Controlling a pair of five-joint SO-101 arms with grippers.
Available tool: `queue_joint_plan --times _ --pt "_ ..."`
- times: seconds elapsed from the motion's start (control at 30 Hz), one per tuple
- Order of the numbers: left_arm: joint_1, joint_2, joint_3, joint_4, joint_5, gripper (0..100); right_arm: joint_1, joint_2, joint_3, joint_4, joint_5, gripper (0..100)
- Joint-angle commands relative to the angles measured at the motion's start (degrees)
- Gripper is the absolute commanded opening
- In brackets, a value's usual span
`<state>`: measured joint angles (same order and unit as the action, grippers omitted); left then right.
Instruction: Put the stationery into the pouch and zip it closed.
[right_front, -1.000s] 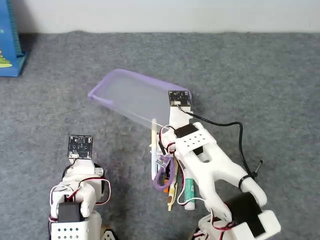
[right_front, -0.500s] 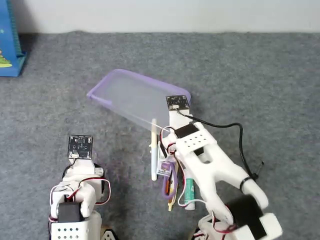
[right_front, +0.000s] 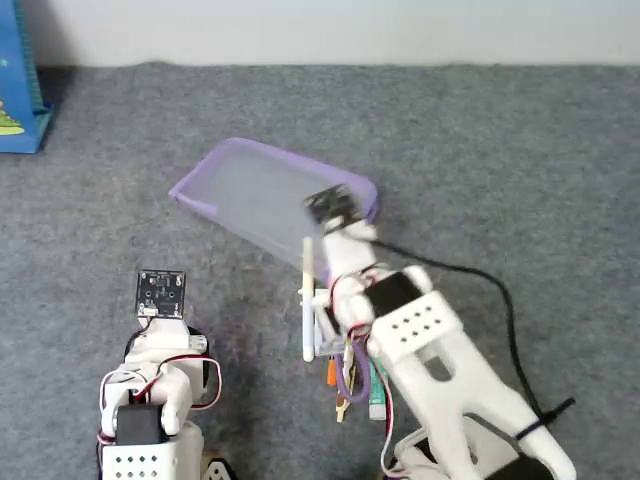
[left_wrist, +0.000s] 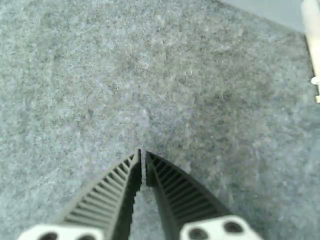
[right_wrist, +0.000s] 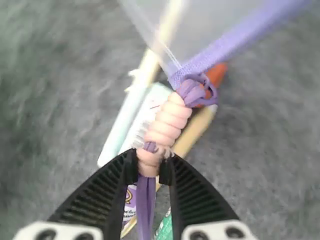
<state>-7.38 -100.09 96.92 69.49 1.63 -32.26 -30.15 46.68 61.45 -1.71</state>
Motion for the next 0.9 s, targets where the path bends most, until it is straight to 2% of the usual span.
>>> queue_joint_plan --times 0.0,0.23,0.43,0.87 --pt "-0.1 -0.5 -0.8 0.3 0.4 1 -5.2 -4.0 2.0 -2.3 5.4 0.8" --pt "-0.1 -0.5 -0.8 0.3 0.4 1 -4.4 -4.4 2.6 -2.2 6.3 1.9" --pt "-0.1 -0.5 -0.8 0.3 0.4 1 -2.4 -4.4 2.6 -2.6 6.2 13.5" --pt "-0.1 -0.5 -0.8 0.3 0.4 1 -1.7 -2.1 2.9 -7.0 6.2 12.9"
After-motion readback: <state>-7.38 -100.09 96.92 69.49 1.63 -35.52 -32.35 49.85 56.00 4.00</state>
